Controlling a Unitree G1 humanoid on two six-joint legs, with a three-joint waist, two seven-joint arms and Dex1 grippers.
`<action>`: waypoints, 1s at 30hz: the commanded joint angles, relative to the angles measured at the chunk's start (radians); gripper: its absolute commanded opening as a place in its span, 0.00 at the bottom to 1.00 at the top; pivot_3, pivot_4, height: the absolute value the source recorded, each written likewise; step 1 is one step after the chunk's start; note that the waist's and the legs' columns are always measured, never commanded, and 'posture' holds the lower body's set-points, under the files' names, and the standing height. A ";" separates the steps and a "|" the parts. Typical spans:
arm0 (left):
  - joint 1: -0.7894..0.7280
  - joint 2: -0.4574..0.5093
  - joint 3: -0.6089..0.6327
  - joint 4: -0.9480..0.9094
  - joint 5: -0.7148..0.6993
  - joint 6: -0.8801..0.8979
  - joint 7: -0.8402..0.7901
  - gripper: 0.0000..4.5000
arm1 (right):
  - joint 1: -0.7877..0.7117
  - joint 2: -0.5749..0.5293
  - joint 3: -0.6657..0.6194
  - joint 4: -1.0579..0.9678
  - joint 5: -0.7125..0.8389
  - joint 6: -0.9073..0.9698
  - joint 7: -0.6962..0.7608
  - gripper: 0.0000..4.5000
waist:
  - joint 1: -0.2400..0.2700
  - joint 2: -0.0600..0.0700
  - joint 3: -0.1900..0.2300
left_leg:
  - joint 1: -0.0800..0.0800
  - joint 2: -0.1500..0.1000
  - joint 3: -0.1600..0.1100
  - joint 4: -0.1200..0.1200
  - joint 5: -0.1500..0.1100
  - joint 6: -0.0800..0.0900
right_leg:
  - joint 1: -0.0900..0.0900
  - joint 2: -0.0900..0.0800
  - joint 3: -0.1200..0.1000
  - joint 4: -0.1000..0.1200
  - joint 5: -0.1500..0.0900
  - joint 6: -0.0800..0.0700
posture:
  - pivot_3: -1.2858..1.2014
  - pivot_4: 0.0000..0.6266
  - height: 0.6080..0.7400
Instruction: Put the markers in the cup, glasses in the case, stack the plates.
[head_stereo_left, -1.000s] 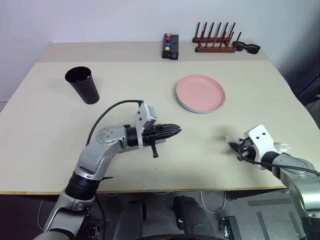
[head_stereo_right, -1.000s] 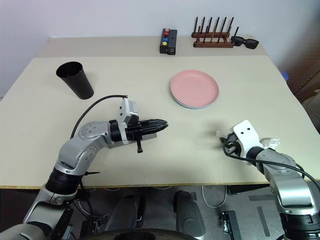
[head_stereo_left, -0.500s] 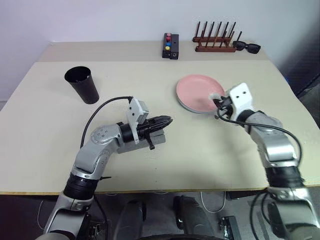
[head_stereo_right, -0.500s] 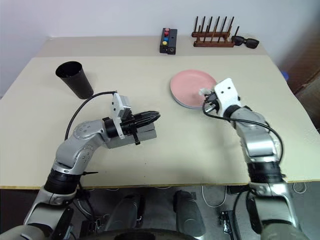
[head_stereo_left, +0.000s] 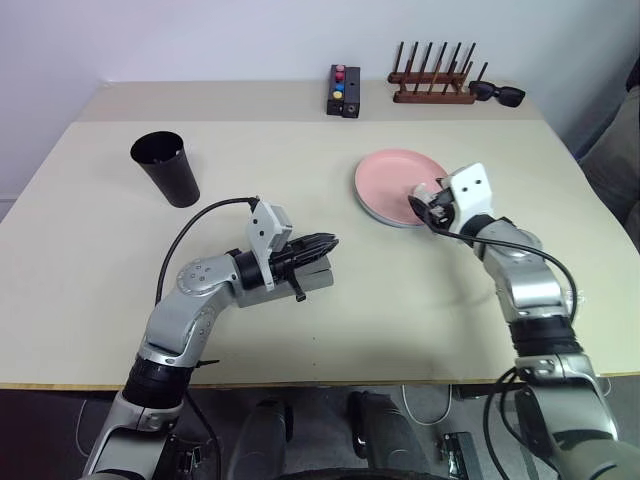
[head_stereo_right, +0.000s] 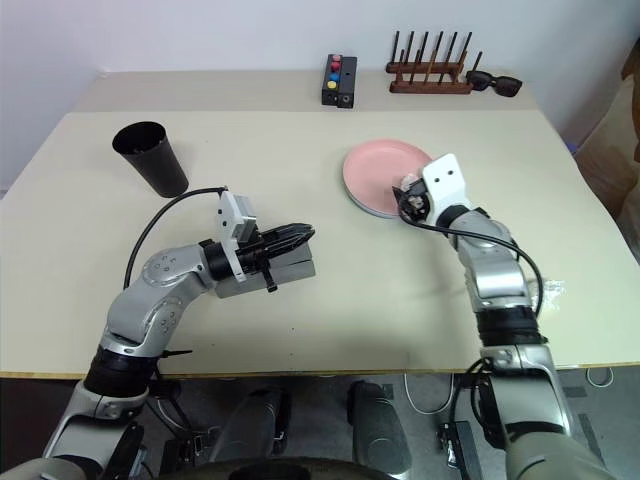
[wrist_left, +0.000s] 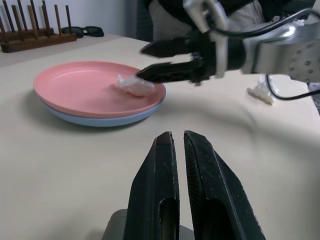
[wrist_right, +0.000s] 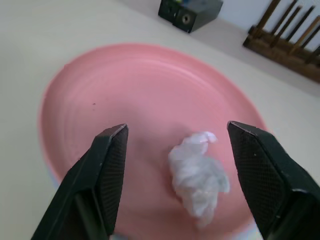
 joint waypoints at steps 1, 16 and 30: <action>-0.034 -0.020 -0.009 -0.010 -0.015 -0.018 -0.018 0.06 | 0.107 -0.093 -0.119 -0.177 0.035 0.074 0.026 0.73 | 0.001 0.001 0.000 | 0.000 0.000 0.000 0.000 0.000 0.000 | 0.000 0.000 0.000 0.000 0.000 0.000 | 0.52 0.24 0.96; -0.128 -0.070 -0.065 0.103 -0.004 -0.031 -0.132 0.06 | 0.727 -0.215 -0.504 -0.515 0.112 0.510 0.076 0.99 | -0.004 0.003 -0.001 | 0.003 0.001 0.001 0.002 -0.001 0.002 | 0.004 0.002 0.001 -0.003 -0.002 0.000 | 0.52 0.24 0.96; -0.096 -0.052 -0.043 0.066 -0.005 -0.022 -0.106 0.06 | 0.616 -0.179 -0.440 -0.400 0.105 0.461 0.024 0.04 | -0.001 0.003 -0.001 | 0.001 0.001 0.002 0.002 -0.001 0.002 | 0.004 0.002 0.001 -0.004 -0.001 0.000 | 0.52 0.24 0.96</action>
